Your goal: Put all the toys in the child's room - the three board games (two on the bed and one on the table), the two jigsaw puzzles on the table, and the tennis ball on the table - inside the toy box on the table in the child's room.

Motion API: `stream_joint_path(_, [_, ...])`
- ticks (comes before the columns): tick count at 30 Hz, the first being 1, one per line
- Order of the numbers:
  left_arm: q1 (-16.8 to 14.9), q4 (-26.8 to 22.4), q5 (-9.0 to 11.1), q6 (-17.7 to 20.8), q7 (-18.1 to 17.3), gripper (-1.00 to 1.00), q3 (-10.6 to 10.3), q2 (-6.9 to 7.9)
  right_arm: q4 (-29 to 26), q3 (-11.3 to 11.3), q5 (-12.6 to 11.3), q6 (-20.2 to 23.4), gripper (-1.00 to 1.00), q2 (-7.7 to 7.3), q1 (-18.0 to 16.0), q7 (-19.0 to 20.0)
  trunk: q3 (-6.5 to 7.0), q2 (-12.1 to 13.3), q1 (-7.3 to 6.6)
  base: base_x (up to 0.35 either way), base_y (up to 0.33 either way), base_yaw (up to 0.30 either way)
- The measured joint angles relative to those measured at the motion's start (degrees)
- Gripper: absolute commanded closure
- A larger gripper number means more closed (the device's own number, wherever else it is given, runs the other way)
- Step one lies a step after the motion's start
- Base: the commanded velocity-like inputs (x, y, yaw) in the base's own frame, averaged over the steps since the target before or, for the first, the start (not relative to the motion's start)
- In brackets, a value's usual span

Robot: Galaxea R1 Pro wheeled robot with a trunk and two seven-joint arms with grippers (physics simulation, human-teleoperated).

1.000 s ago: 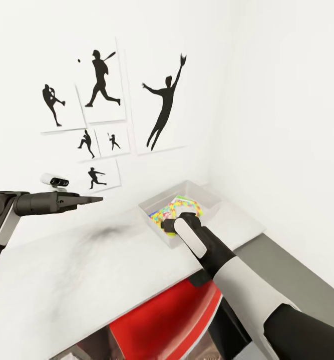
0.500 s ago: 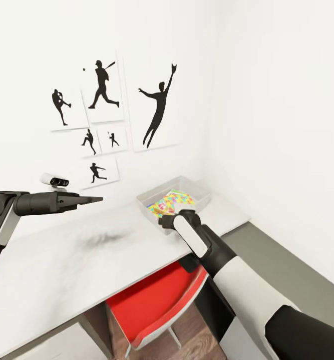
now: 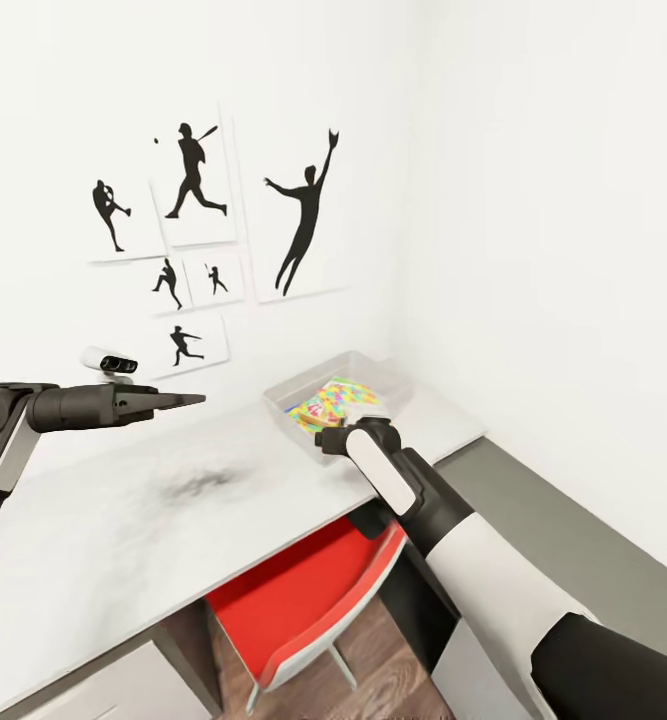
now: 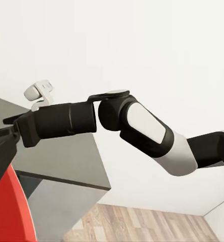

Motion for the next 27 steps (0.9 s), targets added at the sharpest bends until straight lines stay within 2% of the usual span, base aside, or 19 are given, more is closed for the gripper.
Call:
stream_joint_path(15, [0.0, 0.0, 0.0, 0.02, 0.01, -1.0, 0.0, 0.0, 0.12, -0.09, -0.13, 0.01, -1.0, 0.0, 0.01, 0.07, 0.68, 0.0, 0.01, -0.222, 0.145, -0.248])
stream_joint_path(27, [0.08, 0.01, 0.0, 0.0, 0.0, -1.0, 0.01, 0.01, 0.17, -0.16, -0.23, 0.0, -1.0, 0.0, 0.07, 0.08, 1.24, -0.01, 0.0, -0.112, 0.024, -0.25])
